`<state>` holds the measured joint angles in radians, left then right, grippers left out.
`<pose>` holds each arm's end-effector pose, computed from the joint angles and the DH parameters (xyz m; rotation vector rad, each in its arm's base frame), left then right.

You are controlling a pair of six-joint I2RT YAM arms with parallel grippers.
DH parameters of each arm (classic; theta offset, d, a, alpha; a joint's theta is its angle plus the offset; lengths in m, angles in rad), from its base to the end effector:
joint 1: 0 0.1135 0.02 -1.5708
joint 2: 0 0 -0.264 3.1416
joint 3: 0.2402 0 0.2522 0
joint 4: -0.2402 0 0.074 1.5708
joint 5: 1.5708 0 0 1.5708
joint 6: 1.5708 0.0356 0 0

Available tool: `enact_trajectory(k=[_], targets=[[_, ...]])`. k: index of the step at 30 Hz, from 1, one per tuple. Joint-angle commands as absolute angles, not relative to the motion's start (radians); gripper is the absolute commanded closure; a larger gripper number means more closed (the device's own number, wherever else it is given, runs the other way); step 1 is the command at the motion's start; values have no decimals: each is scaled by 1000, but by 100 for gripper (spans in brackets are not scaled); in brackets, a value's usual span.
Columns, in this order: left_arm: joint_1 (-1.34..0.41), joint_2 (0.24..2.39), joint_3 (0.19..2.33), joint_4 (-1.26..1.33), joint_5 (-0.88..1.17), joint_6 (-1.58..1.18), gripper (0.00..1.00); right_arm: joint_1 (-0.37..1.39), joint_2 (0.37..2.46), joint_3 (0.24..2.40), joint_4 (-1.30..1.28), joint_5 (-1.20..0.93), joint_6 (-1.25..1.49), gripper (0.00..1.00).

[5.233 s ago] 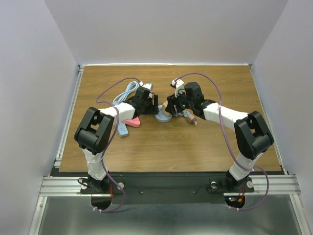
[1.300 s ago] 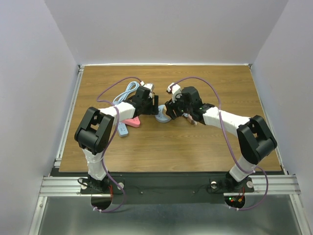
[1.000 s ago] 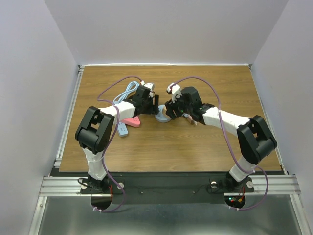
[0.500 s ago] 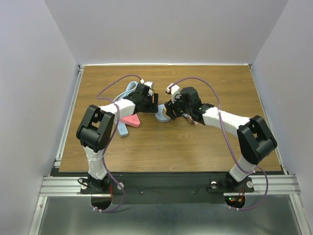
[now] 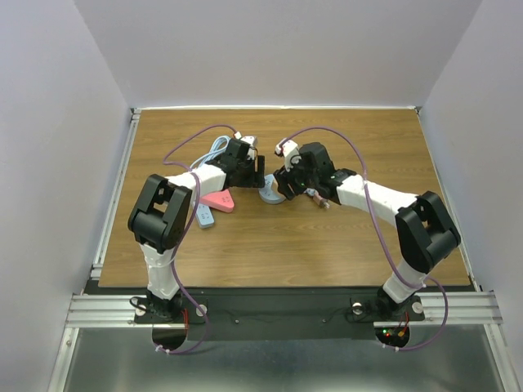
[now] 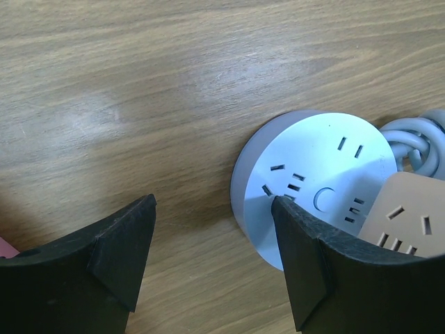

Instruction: Insert the plug

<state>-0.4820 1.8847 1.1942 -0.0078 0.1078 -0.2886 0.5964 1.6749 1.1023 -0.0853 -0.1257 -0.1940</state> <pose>0.3636 -0.1945 0.1845 0.2820 2.3026 -0.5223 0.3055 0.2128 0.2269 -0.9286 2.0459 0.3588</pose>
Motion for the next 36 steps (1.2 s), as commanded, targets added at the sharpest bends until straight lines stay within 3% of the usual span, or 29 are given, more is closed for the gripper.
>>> enact_trajectory(k=[1, 36], targets=[[-477, 1911, 1233, -15, 113, -270, 22, 600, 1704, 1132, -218, -95, -221, 100], [-479, 1917, 1239, -5, 163, -271, 22, 601, 1787, 1127, -224, -87, -227, 100]])
